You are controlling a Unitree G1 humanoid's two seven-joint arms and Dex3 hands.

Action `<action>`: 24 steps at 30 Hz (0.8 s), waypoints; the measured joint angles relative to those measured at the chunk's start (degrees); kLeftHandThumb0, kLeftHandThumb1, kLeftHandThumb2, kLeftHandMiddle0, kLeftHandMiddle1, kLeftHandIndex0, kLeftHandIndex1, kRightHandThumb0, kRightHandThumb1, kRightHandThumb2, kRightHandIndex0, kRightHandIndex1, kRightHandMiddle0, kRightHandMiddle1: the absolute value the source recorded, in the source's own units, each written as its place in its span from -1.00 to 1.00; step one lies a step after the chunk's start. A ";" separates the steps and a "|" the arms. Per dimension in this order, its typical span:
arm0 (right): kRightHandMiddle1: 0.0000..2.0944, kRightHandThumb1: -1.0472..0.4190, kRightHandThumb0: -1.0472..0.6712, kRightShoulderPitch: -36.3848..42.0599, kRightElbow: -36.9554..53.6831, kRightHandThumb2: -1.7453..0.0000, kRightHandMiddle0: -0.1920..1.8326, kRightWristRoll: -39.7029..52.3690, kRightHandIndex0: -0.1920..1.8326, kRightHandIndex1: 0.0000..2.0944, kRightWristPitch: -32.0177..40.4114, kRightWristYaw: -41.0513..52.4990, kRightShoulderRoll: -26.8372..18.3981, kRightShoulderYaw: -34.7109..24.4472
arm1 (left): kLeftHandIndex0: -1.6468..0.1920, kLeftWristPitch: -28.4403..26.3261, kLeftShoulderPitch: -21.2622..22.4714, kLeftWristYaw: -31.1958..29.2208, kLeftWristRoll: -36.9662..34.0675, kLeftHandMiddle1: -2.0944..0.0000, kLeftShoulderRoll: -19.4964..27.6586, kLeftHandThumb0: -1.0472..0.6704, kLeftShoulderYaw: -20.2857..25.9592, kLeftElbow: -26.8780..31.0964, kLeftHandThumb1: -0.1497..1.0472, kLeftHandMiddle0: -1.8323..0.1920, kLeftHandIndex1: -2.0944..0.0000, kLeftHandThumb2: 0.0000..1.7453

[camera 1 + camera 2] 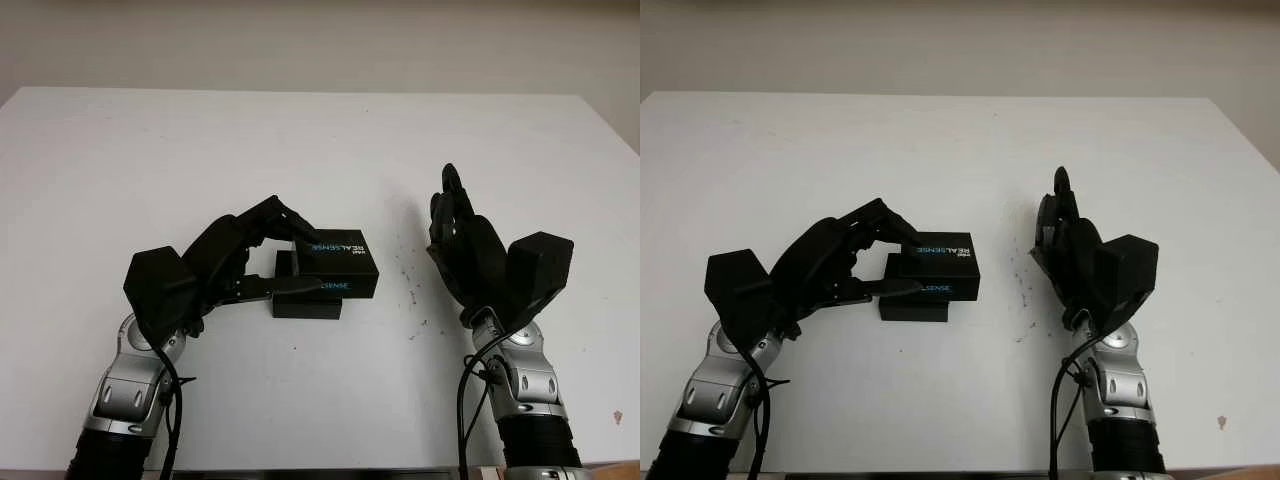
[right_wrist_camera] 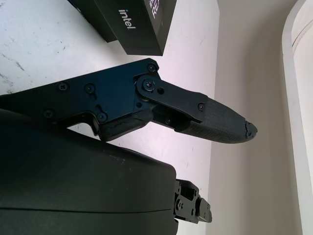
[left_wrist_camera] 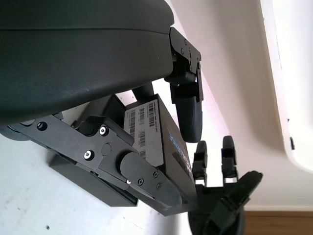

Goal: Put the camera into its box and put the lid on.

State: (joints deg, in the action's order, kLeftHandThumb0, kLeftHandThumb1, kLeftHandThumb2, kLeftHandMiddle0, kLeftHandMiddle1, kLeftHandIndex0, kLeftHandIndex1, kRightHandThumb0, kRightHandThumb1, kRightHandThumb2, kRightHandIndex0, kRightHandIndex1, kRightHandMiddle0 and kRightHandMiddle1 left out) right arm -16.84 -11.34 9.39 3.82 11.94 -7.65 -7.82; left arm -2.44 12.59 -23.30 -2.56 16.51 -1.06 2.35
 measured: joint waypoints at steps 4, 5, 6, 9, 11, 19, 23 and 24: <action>-1.00 -1.00 -0.69 0.00 -0.10 0.11 -1.00 0.03 -1.00 -1.00 -0.10 0.16 0.00 0.01 | 0.58 2.24 -0.06 0.01 1.69 -0.49 1.91 -0.08 0.02 -0.02 0.96 0.59 -0.36 -0.93; -1.00 -1.00 -0.70 0.00 -0.10 0.12 -1.00 0.02 -1.00 -1.00 -0.10 0.15 0.00 0.04 | 0.58 2.55 -0.07 -0.01 2.01 -0.49 2.38 -0.07 0.03 -0.04 0.96 0.59 -0.35 -0.93; -1.00 -1.00 -0.70 0.00 -0.10 0.12 -1.00 -0.01 -1.00 -1.00 -0.10 0.12 0.00 0.09 | 0.58 2.78 -0.07 -0.04 2.31 -0.50 2.98 -0.06 0.03 -0.06 0.95 0.58 -0.35 -0.94; -1.00 -1.00 -0.69 0.00 -0.11 0.12 -1.00 -0.06 -1.00 -1.00 -0.10 -0.14 0.01 0.13 | 0.56 2.89 -0.07 -0.45 2.43 -0.51 4.17 -0.03 0.08 -0.29 0.95 0.57 -0.36 -0.94; -1.00 -1.00 -0.67 0.00 -0.11 0.12 -1.00 -0.05 -1.00 -1.00 -0.10 -0.34 0.01 0.13 | 0.57 2.86 -0.06 -1.13 2.02 -0.51 4.71 -0.03 0.24 -0.41 0.95 0.57 -0.36 -0.94; -1.00 -1.00 -0.67 0.00 -0.11 0.10 -1.00 -0.08 -1.00 -1.00 -0.10 -1.05 0.02 0.39 | 0.55 3.07 0.24 -3.65 1.16 -0.46 6.78 -0.04 1.01 -1.83 0.96 0.52 -0.32 -0.94; -1.00 -1.00 -0.67 0.00 -0.11 0.10 -1.00 -0.08 -1.00 -1.00 -0.09 -1.07 0.01 0.42 | 0.54 2.89 0.50 -4.11 1.21 -0.46 7.33 -0.04 1.04 -2.14 0.95 0.51 -0.30 -0.94; -1.00 -1.00 -0.66 0.00 -0.11 0.11 -1.00 -0.07 -1.00 -1.00 -0.10 -1.05 0.01 0.42 | 0.53 2.86 0.61 -4.26 1.21 -0.47 7.38 -0.04 1.04 -2.31 0.95 0.51 -0.30 -0.94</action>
State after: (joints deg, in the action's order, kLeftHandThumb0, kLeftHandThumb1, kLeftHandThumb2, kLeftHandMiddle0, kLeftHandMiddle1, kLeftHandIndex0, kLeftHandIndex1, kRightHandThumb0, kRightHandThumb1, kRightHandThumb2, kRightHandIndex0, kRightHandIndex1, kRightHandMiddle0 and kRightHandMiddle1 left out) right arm -16.84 -11.45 9.32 3.72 10.89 -7.64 -7.39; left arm 0.42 13.20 -27.55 -1.35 23.89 -0.02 0.03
